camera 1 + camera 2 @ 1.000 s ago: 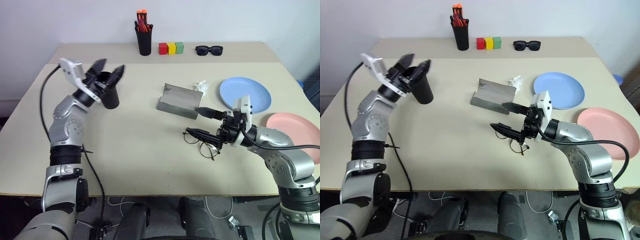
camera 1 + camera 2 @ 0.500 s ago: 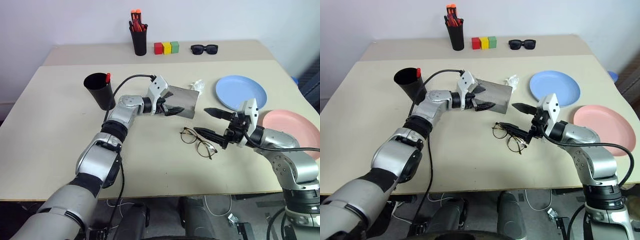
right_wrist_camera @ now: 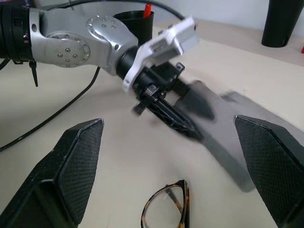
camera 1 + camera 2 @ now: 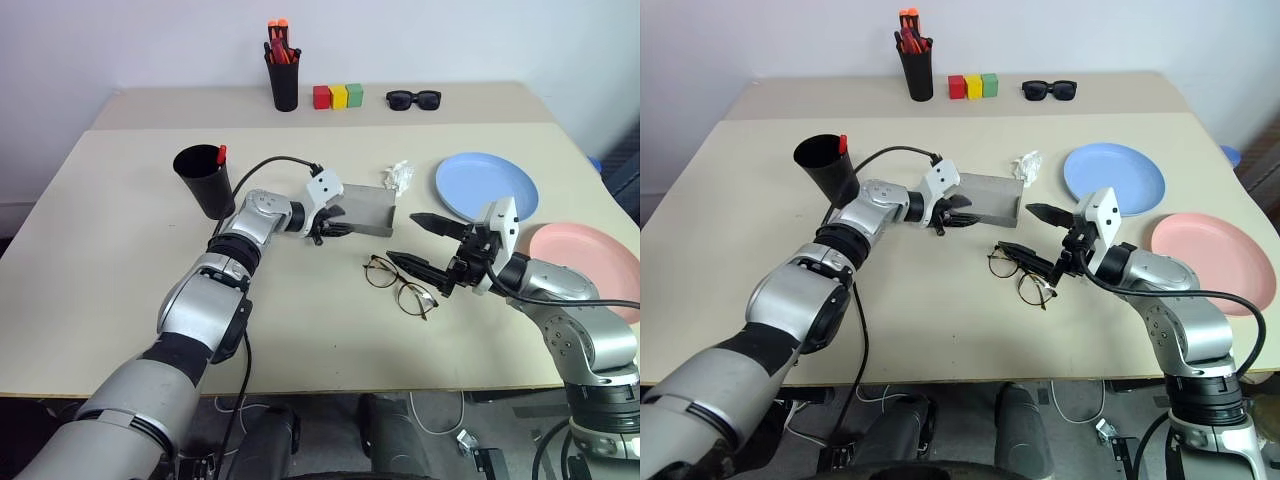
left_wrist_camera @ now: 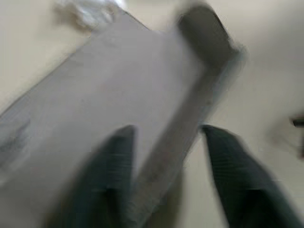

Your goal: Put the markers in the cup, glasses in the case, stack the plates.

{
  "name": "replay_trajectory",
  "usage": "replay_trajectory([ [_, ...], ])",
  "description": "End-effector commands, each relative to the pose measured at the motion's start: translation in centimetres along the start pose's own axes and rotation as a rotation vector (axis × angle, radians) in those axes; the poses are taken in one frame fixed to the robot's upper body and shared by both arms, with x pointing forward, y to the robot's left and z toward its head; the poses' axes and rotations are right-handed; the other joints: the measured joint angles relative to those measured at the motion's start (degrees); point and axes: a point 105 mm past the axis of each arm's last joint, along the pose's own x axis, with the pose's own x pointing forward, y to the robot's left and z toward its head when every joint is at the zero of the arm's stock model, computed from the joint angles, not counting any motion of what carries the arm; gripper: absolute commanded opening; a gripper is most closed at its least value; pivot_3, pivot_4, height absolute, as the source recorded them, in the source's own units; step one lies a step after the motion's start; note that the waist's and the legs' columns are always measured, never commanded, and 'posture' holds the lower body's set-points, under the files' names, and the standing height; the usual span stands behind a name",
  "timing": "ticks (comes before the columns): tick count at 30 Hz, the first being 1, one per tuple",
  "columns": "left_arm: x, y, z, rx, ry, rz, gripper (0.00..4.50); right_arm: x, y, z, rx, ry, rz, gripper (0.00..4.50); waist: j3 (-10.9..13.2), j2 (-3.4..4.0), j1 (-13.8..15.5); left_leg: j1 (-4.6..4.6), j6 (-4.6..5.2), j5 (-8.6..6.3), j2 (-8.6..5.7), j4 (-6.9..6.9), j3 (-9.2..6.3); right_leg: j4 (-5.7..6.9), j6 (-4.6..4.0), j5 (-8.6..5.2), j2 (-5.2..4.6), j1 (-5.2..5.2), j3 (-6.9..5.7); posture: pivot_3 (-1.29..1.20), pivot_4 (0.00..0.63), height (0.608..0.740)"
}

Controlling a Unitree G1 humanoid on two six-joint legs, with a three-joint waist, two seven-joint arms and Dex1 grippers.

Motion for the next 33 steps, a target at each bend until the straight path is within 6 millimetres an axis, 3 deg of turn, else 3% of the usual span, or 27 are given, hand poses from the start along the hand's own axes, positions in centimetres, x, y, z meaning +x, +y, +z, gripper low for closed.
replay_trajectory([
  [1,-0.4,0.0,0.7,0.008,0.006,-0.035,0.04,0.0,0.3,1.1,-0.045,-0.037,0.008,4.5,0.0,0.0,0.0,0.0,0.0,0.0,0.0,-0.01,0.0,0.0,0.0,0.0,0.0,0.0,0.0,0.0,0.15,0.74],
  [9,-3.1,0.2,1.4,-0.004,0.021,-0.147,0.04,0.3,0.2,1.1,-0.053,-0.04,0.016,4.5,0.0,0.02,-0.3,0.02,0.01,0.0,0.01,-0.02,0.0,0.01,0.0,0.0,0.0,-0.01,0.0,0.0,0.15,0.74],
  [12,-5.7,-0.1,1.9,-0.043,0.005,-0.254,0.04,0.3,0.2,1.0,-0.057,-0.036,0.016,4.5,0.0,0.03,-0.4,0.02,0.01,-0.01,0.01,-0.03,0.0,0.02,0.0,0.0,0.0,-0.02,0.0,0.0,0.15,0.74],
  [18,-10.3,-2.6,-1.0,-0.05,0.095,-0.422,0.04,0.3,0.1,0.9,-0.062,-0.034,0.017,4.5,0.0,0.05,-0.6,0.03,0.02,-0.01,0.03,-0.06,0.0,0.22,-0.02,0.0,0.0,-0.12,0.02,0.0,0.15,0.74],
  [23,-11.5,-5.4,-3.0,-0.077,0.169,-0.497,0.04,0.4,0.1,0.8,-0.064,-0.032,0.022,4.5,0.0,0.05,0.1,-0.02,0.01,-0.01,0.03,0.05,-0.07,0.46,-0.04,-0.01,0.0,-0.19,0.07,0.0,0.15,0.74],
  [28,-10.3,-5.6,-2.4,-0.138,0.106,-0.465,0.04,0.9,0.3,0.7,-0.062,-0.039,0.028,4.5,0.0,0.04,0.0,0.0,0.02,-0.01,0.0,0.15,-0.07,0.46,-0.03,-0.01,0.0,-0.12,0.07,0.0,0.15,0.74],
  [31,-9.6,-5.4,-1.7,-0.132,0.063,-0.427,0.84,1.0,0.4,0.7,-0.073,-0.029,0.033,4.5,0.0,0.04,-0.3,0.01,0.02,-0.01,0.0,0.14,-0.07,0.48,-0.04,-0.02,0.01,-0.14,0.06,0.0,0.15,0.74],
  [33,-9.6,-5.2,-1.0,-0.149,0.015,-0.405,1.77,1.0,0.6,0.5,-0.085,-0.009,0.042,4.5,0.0,0.04,-0.5,0.03,0.02,-0.01,0.01,0.12,-0.06,0.49,-0.04,-0.02,0.01,-0.15,0.07,0.0,0.15,0.74],
])
